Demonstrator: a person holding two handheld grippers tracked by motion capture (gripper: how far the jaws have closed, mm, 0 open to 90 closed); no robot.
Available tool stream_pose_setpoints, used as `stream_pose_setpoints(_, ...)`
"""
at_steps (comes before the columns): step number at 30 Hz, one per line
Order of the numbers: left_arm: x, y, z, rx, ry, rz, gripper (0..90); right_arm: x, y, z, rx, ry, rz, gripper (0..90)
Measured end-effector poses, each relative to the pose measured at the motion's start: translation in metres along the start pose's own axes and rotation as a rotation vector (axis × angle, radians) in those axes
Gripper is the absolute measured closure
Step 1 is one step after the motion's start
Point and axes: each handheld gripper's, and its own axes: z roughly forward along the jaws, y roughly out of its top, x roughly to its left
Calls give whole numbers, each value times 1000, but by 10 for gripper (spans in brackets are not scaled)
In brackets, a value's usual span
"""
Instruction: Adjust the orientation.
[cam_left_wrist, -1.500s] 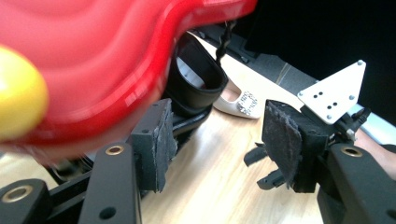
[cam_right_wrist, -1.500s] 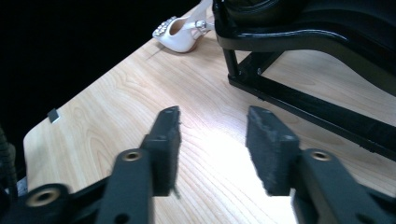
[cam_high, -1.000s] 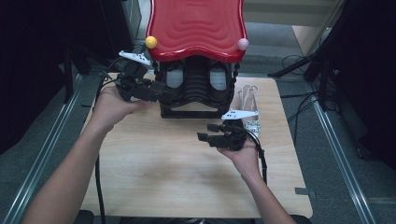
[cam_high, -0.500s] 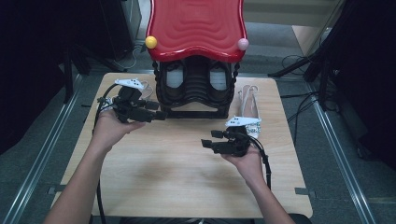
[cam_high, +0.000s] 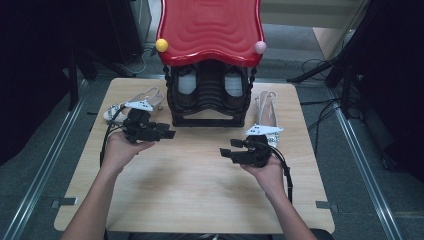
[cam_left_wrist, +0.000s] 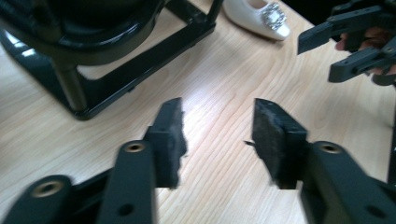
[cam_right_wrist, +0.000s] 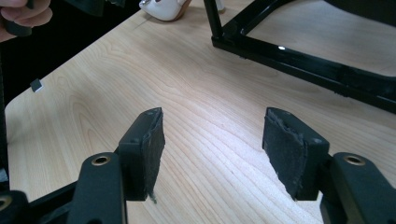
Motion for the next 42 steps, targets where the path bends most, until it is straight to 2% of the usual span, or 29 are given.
stream_pose_setpoints(4, 12, -9, -4, -13, 15, -30, 782, -2, 0, 1, 1, 3, 6, 394)
stream_pose_setpoints(6, 20, -13, -6, -8, 45, -44, 853, -2, -1, 1, 3, 1, 5, 394)
stream_pose_setpoints(8, 28, -16, -8, -7, 53, -64, 895, -3, -2, 1, 7, -4, 3, 394)
stream_pose_setpoints(12, 47, -20, -10, -22, 66, -103, 900, -2, -2, 2, 11, -20, -2, 378)
stream_pose_setpoints(13, 51, -20, -10, -6, 73, -107, 900, -2, -2, 2, 11, -21, -5, 378)
stream_pose_setpoints(14, 55, -20, -9, -7, 89, -109, 900, -1, -2, 2, 9, -21, -4, 377)
stream_pose_setpoints(16, 61, -19, -10, -8, 95, -116, 900, -1, -2, 2, 9, -23, -8, 374)
stream_pose_setpoints(19, 75, -13, -13, -11, 108, -135, 900, -1, -2, 2, 14, -28, -10, 372)
stream_pose_setpoints(20, 80, -9, -15, -4, 130, -128, 900, -2, -3, 2, 16, -26, -8, 372)
stream_pose_setpoints(25, 105, 3, -21, -21, 129, -184, 900, -3, -4, 3, 21, -30, 4, 373)
stream_pose_setpoints(31, 133, 16, -25, -44, 148, -242, 900, -3, -6, 2, 32, -35, 2, 377)
stream_pose_setpoints(38, 150, 32, -23, -34, 208, -259, 900, -3, -10, 0, 40, -52, -2, 385)
stream_pose_setpoints(42, 157, 36, -13, -38, 208, -264, 900, -4, -14, -6, 32, -63, 12, 385)
